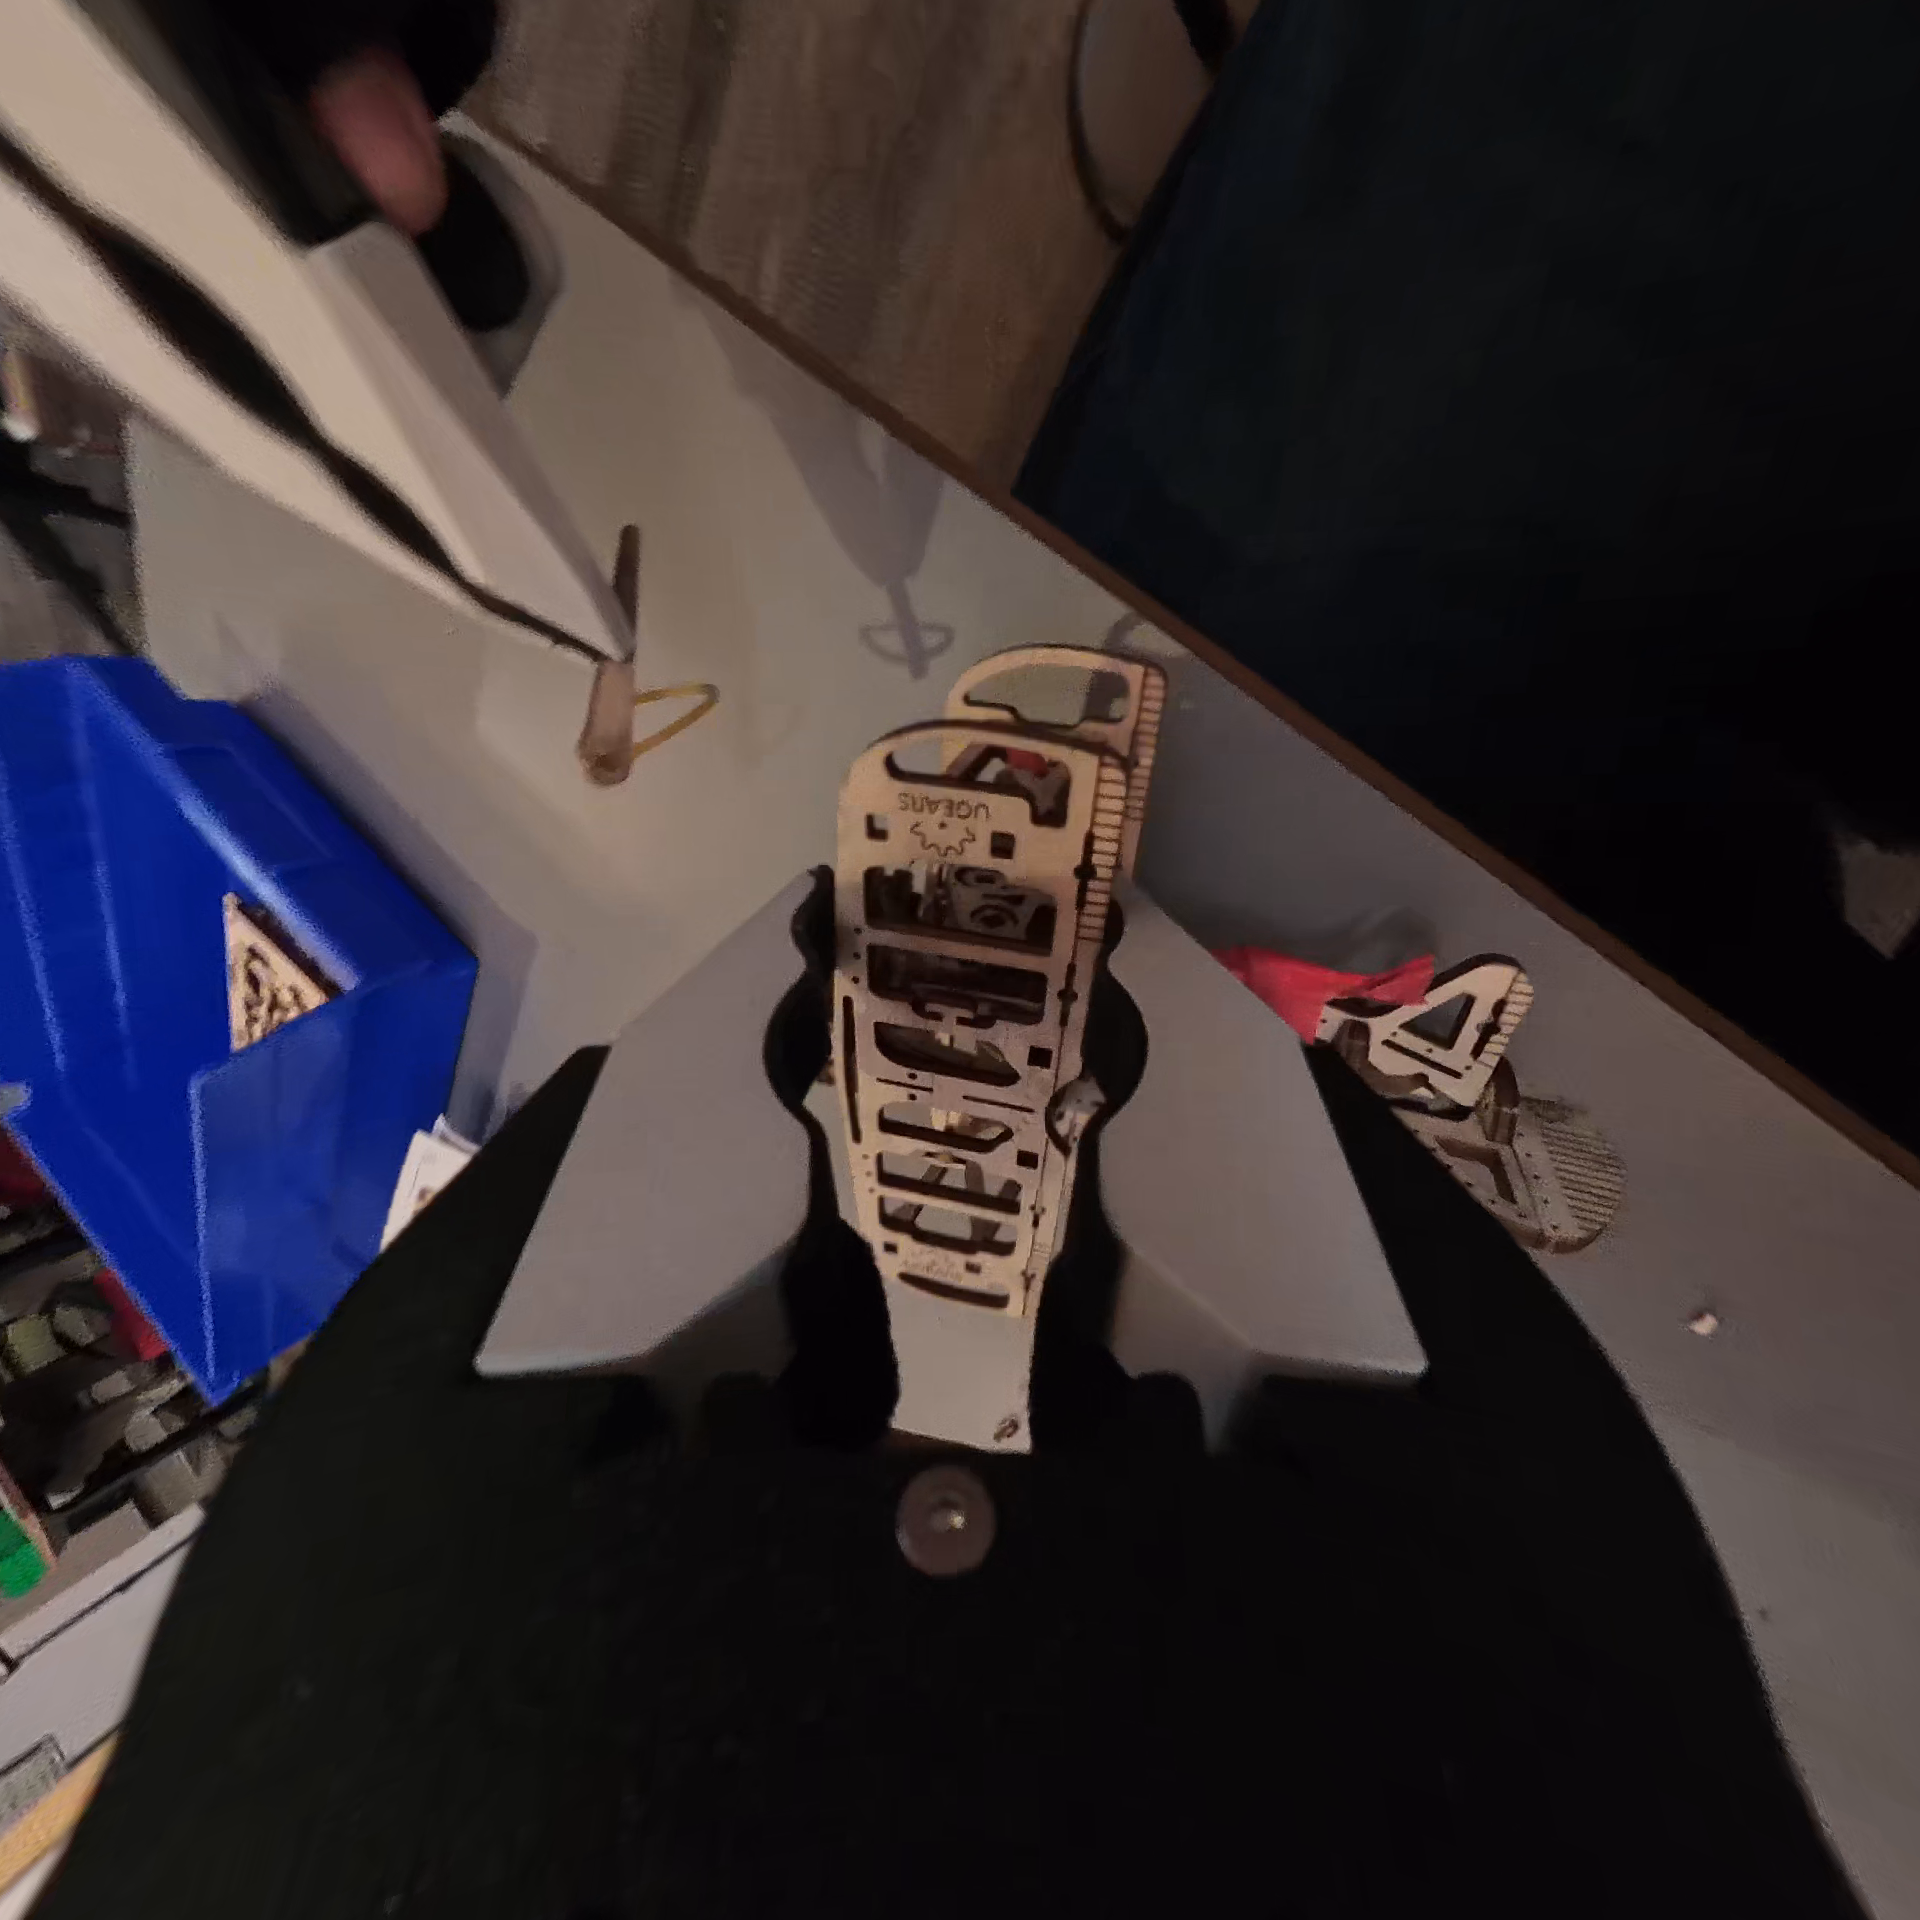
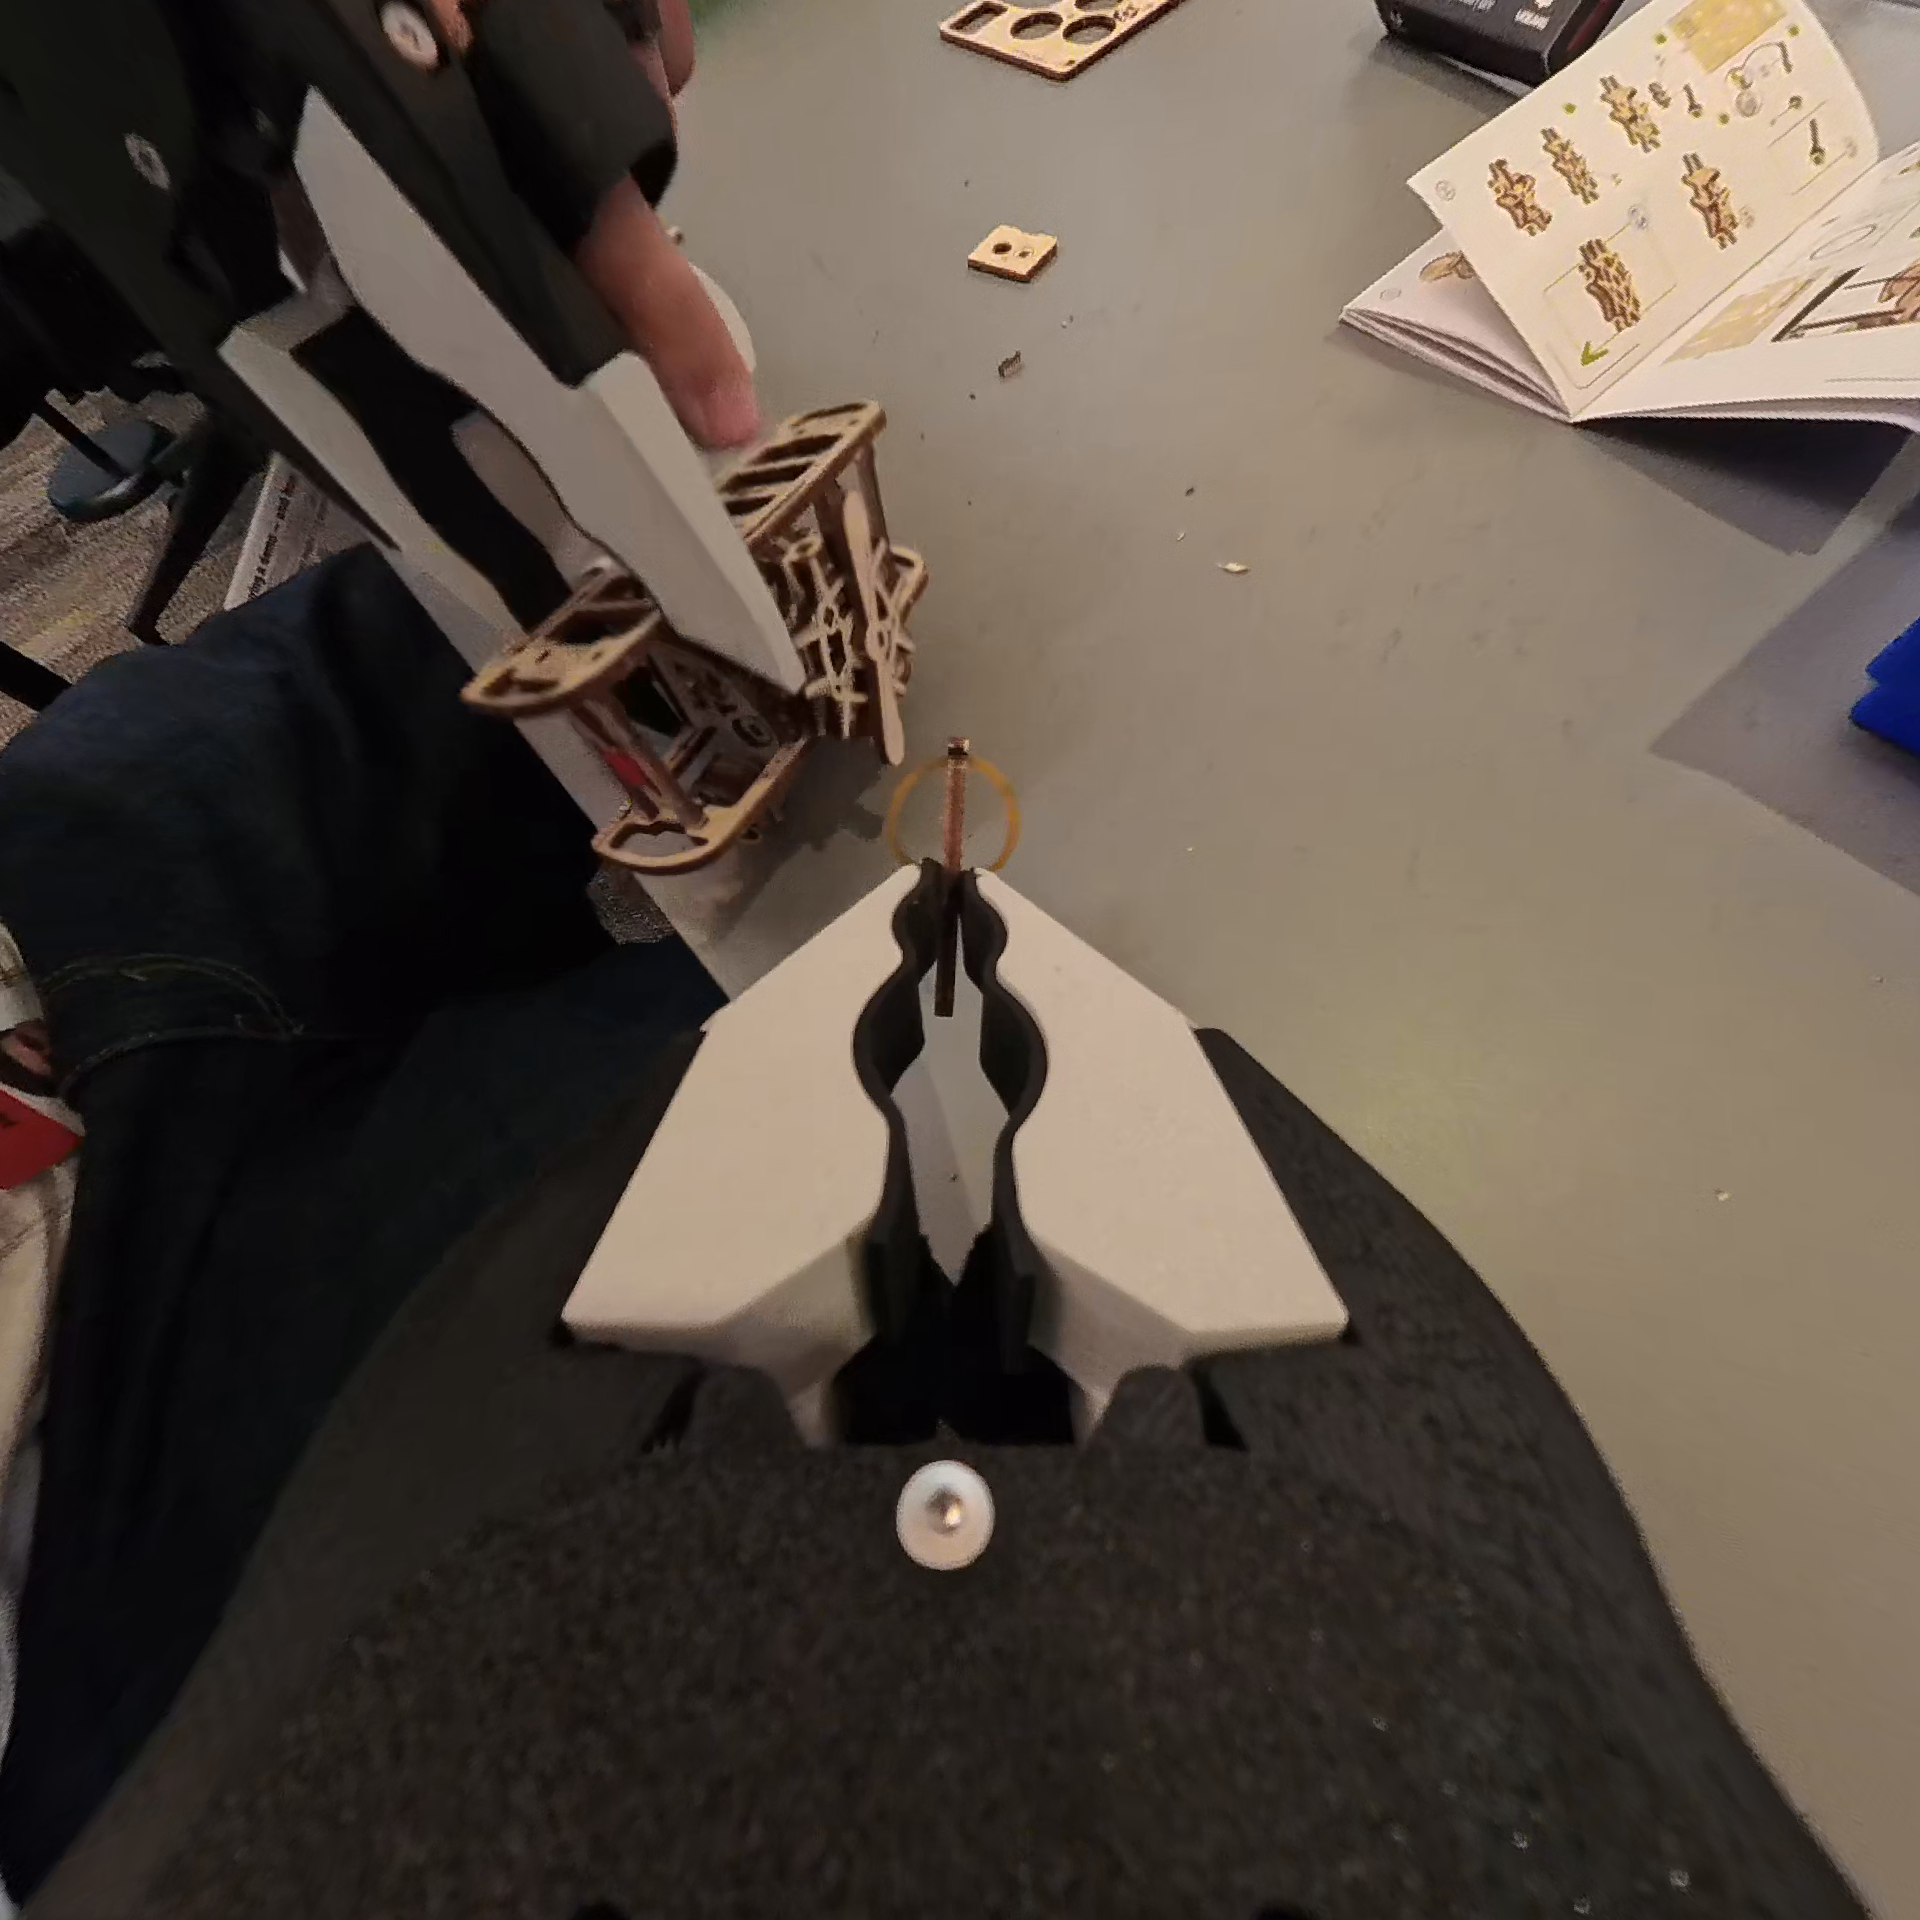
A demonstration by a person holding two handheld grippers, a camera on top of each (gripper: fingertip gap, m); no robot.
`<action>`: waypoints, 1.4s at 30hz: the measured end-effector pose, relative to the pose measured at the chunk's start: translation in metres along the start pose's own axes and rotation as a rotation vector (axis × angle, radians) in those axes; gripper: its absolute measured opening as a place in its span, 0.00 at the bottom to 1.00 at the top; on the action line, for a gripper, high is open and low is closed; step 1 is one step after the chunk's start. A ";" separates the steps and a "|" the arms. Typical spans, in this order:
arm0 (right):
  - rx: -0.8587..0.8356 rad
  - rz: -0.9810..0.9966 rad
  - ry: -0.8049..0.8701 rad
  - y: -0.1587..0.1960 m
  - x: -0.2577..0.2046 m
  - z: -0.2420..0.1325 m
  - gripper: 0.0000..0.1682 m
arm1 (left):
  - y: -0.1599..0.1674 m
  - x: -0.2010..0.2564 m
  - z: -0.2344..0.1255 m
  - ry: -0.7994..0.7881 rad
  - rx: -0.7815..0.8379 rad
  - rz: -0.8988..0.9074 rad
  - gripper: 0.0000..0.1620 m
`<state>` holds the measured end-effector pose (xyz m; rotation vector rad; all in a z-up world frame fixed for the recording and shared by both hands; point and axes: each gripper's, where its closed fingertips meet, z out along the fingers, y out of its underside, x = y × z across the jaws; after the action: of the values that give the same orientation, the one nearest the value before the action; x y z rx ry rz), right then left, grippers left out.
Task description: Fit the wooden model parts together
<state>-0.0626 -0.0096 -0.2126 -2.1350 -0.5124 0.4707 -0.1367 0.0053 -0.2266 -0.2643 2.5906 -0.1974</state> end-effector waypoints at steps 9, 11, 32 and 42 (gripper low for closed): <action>0.050 -0.001 0.000 -0.016 -0.003 -0.002 0.01 | 0.046 -0.049 -0.064 -0.421 0.392 -0.585 0.27; 0.071 -0.015 -0.005 -0.027 -0.005 -0.001 0.01 | 0.070 -0.050 -0.081 -0.511 0.506 -0.747 0.27; 0.005 -0.084 -0.013 -0.042 -0.038 0.036 0.01 | 0.171 -0.019 -0.088 -0.808 0.436 -0.935 0.26; -0.014 -0.081 -0.031 -0.028 -0.037 0.031 0.01 | 0.153 -0.026 -0.067 -0.792 0.458 -0.861 0.26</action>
<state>-0.1146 0.0072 -0.2010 -2.1142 -0.6187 0.4561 -0.1718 0.1651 -0.1862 -1.0276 1.4683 -0.7865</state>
